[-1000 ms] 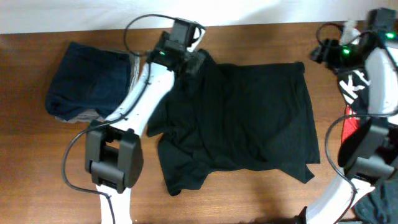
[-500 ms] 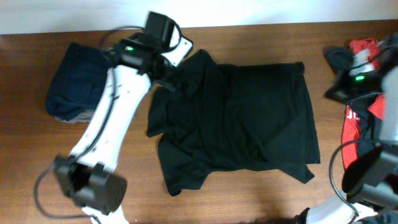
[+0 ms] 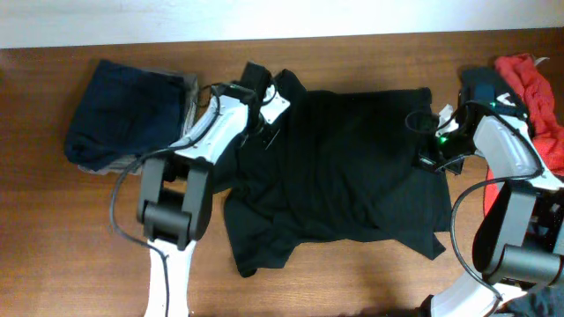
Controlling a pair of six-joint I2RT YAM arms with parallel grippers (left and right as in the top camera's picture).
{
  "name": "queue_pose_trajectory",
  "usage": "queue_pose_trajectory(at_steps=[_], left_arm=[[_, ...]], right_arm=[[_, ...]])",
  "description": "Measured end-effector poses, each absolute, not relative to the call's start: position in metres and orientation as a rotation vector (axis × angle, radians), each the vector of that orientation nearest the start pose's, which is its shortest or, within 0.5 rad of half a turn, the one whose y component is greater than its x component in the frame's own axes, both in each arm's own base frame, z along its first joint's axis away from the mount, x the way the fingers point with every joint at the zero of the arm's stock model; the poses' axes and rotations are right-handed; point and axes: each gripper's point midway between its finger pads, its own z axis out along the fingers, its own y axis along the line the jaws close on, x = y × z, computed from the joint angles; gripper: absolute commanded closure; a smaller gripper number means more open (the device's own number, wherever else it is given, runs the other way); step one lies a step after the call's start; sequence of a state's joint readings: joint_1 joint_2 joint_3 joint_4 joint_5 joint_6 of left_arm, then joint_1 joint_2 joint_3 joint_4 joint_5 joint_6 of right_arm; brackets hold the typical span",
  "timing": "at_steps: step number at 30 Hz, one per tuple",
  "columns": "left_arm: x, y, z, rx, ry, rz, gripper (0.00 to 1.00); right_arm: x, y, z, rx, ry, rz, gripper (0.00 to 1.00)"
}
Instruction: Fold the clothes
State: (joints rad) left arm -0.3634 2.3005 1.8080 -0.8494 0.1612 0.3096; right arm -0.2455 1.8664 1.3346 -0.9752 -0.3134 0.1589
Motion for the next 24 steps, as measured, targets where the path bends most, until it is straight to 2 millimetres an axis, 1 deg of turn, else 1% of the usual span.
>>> queue_pose_trajectory(at_steps=[1, 3, 4, 6, 7, 8, 9, 10, 11, 12, 15, 17, 19, 20, 21, 24], left_arm=[[0.458, -0.203, 0.004, 0.987, 2.727, -0.239, 1.0], [0.472, -0.202, 0.005, 0.966, 2.684, -0.189, 1.0], [0.483, -0.199, 0.005, 0.944, 2.656, -0.137, 1.0], [0.514, -0.193, 0.008, 0.872, 2.563, -0.011, 1.0], [0.525, -0.19, 0.009, 0.841, 2.534, 0.023, 1.0], [0.539, -0.178, 0.011, 0.783, 2.506, 0.069, 1.0], [0.546, -0.17, 0.013, 0.745, 2.499, 0.087, 1.0], [0.556, -0.156, 0.016, 0.673, 2.489, 0.102, 1.0], [0.56, -0.146, 0.017, 0.635, 2.494, 0.107, 1.0], [0.564, -0.132, 0.017, 0.592, 2.503, 0.111, 1.0], [0.565, -0.104, 0.014, 0.515, 2.546, 0.123, 1.0], [0.562, -0.099, 0.013, 0.503, 2.566, 0.125, 1.0], [0.557, -0.099, 0.011, 0.509, 2.592, 0.12, 1.0], [0.554, -0.1, 0.009, 0.516, 2.603, 0.115, 0.99], [0.552, -0.101, 0.009, 0.52, 2.611, 0.114, 0.99], [0.545, -0.101, 0.007, 0.53, 2.641, 0.11, 0.99]], right_arm=[[0.356, -0.035, 0.055, 0.59, 2.968, 0.47, 0.96], [0.357, -0.035, 0.055, 0.6, 2.965, 0.468, 0.96], [0.356, -0.035, 0.055, 0.612, 2.965, 0.468, 0.96], [0.355, -0.038, 0.053, 0.63, 2.969, 0.439, 0.96], [0.354, -0.04, 0.052, 0.634, 2.972, 0.419, 0.96], [0.353, -0.043, 0.051, 0.637, 2.977, 0.389, 0.96], [0.353, -0.046, 0.05, 0.641, 2.98, 0.364, 0.96], [0.353, -0.048, 0.05, 0.641, 2.978, 0.344, 0.96], [0.356, -0.05, 0.049, 0.638, 2.967, 0.331, 0.96], [0.361, -0.054, 0.049, 0.629, 2.947, 0.309, 0.96], [0.372, -0.058, 0.049, 0.614, 2.906, 0.282, 0.96], [0.376, -0.063, 0.043, 0.613, 2.9, 0.253, 0.96], [0.381, -0.067, 0.029, 0.618, 2.907, 0.225, 0.96], [0.382, -0.069, 0.016, 0.624, 2.923, 0.212, 0.96], [0.379, -0.071, 0.001, 0.635, 2.954, 0.196, 0.96], [0.384, -0.078, -0.002, 0.638, 2.941, 0.154, 0.96]])
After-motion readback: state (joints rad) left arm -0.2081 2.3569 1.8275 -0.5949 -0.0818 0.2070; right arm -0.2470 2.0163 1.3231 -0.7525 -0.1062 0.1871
